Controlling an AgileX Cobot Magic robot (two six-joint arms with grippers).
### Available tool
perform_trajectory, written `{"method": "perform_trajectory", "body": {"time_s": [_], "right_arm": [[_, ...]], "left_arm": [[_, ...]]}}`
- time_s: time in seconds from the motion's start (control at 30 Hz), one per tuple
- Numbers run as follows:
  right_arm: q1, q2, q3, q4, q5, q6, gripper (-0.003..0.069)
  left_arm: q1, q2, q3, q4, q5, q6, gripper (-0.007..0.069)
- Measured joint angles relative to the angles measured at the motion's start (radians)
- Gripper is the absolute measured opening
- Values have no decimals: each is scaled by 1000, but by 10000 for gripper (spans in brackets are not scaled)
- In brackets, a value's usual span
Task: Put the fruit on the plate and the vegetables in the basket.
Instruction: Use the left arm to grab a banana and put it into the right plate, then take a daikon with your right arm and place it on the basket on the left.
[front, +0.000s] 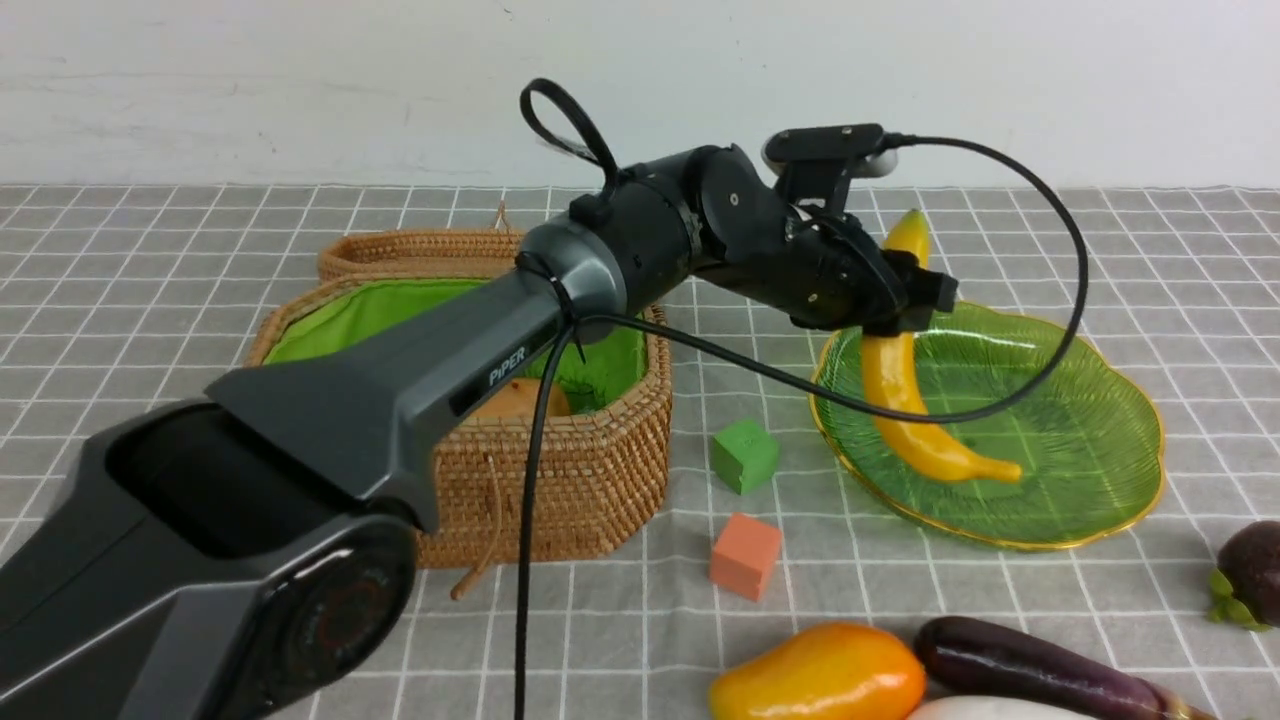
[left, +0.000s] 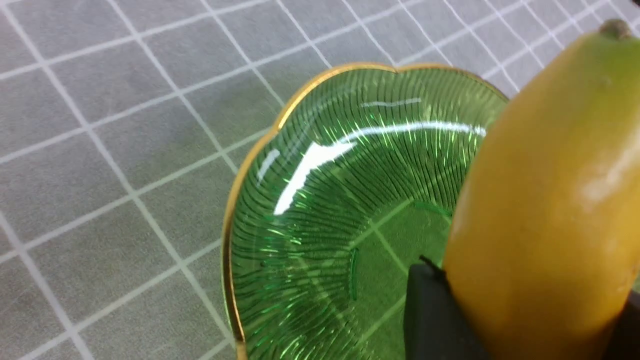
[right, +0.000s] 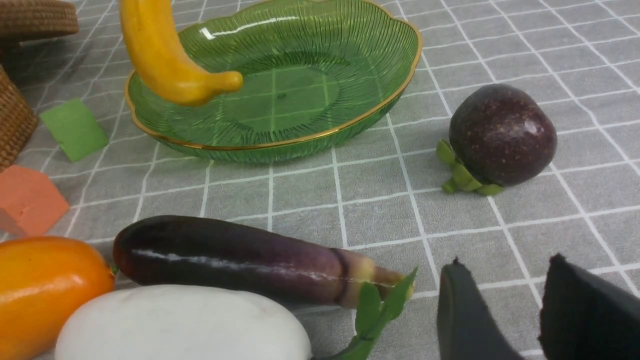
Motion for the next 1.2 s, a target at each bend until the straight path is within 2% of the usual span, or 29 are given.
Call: {"method": "perform_trajectory", "body": {"time_s": [0.17,0.33,0.4,0.67,0.73,0.87,0.93,1.07,1.2], "right_arm": [[0,0,0,0,0,0,240],[0,0,0,0,0,0,240],[0,0,0,0,0,0,240],[0,0,0,0,0,0,240],[0,0,0,0,0,0,240],[0,0,0,0,0,0,240],[0,0,0,0,0,0,240],[0,0,0,0,0,0,240],[0,0,0,0,0,0,240]], "left_arm": [[1,0,0,11,2,-41,339],[1,0,0,15,51,-50,455],[1,0,0,16,75,-50,477],[2,-138,0,97,395,-50,501],[28,-275,0,109,527,-46,501],[81,-460,44,125,630,-29,501],[139,-642,175,174,654,-7,501],[181,-876,415,247,618,-1,494],[187,-1237,843,293,515,-4,462]]}}
